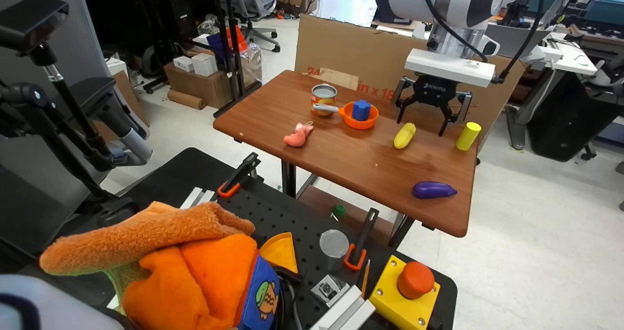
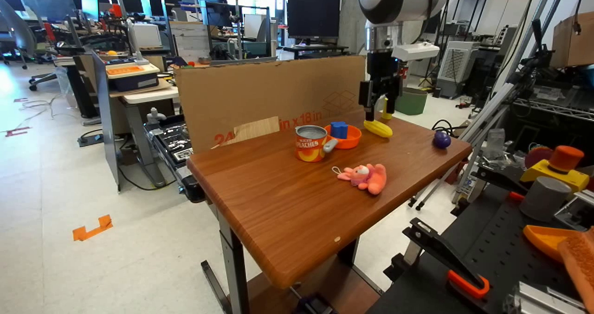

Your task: Move the corn forwards.

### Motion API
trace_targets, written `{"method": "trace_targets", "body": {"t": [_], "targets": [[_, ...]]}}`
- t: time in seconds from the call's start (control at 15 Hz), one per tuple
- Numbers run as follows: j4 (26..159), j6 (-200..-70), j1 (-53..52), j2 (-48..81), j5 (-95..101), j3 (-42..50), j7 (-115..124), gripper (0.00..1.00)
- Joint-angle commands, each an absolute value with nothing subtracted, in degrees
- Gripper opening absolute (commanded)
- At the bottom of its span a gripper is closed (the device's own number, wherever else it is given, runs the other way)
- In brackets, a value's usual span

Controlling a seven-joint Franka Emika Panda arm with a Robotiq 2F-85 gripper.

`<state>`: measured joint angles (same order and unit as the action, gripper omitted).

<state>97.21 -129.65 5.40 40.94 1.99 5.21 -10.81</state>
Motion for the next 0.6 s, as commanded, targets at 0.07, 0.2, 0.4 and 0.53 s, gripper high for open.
{"method": "trace_targets", "body": {"t": [0.07,0.2,0.4,0.53], "targets": [[93.44,-127.21,4.82,44.73,4.63,5.08,-8.41,1.00],[93.21,-127.21,4.44,45.64,5.36,5.14,-7.79,1.00],[93.74,-128.20,3.89,46.21,6.54,5.18,-7.21,0.68],[93.97,-128.54,3.39,46.04,7.16,5.19,-6.81,0.52]]}}
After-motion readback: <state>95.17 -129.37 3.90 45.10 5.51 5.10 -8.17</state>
